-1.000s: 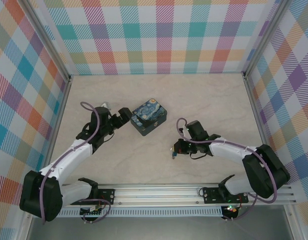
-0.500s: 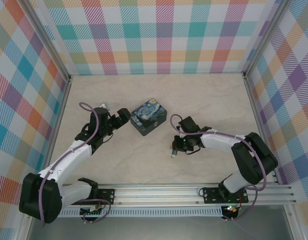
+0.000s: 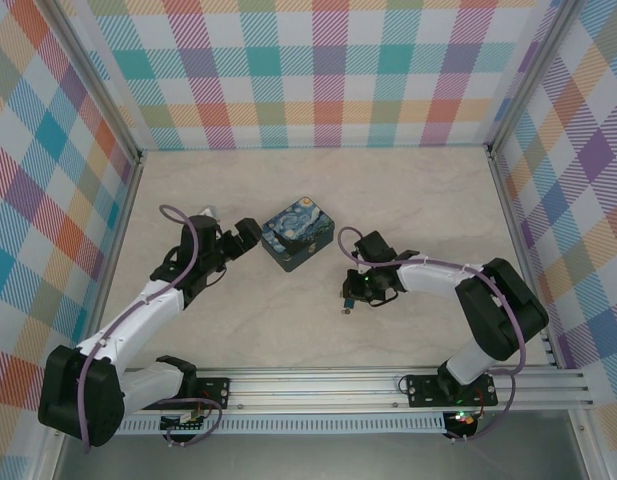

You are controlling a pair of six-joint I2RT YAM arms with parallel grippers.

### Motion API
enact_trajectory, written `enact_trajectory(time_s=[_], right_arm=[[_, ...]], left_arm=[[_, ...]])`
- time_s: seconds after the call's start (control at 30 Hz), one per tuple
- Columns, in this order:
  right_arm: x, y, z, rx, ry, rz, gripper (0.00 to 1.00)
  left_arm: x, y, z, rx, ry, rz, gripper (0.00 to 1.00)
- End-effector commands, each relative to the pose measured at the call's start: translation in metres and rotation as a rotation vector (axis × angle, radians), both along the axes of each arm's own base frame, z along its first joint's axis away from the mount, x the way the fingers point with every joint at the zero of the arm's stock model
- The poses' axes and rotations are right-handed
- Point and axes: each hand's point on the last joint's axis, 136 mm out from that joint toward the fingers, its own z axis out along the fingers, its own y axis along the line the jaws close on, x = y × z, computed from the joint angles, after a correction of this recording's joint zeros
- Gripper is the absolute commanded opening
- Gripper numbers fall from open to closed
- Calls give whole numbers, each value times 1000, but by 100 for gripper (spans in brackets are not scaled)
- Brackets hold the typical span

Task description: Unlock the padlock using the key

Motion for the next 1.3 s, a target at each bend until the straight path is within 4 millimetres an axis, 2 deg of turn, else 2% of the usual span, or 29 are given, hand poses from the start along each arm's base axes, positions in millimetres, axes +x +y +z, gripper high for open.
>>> enact_trajectory(time_s=[0.0,0.2,0.43,0.6,0.73,0.83,0.87,1.03,1.27], right_arm=[[0,-5,1,-36,-9,-1,16],[8,-14,21,-55,-108,4,35],[26,-38,67,-80,-276,-13,51],[45,-74,107,-99,-444,-78,64],[60,-109,139,-137,-594,-144,82],[67,-134,159,-168,-692,-205,100],[68,-141,163,-180,-722,-218,100],[73,-175,166,-261,-820,-278,100],[74,-214,137,-391,-905,-348,100]], left_arm=[[3,8,22,14,-53,19,100],[-1,14,23,43,-48,27,100],[-7,23,26,52,-44,48,100],[-9,40,26,123,-37,77,100],[-6,56,29,194,-32,93,100],[-3,60,36,230,-59,80,100],[-2,62,38,243,-70,82,100],[1,73,39,318,-93,99,100],[-3,84,37,374,-106,136,100]])
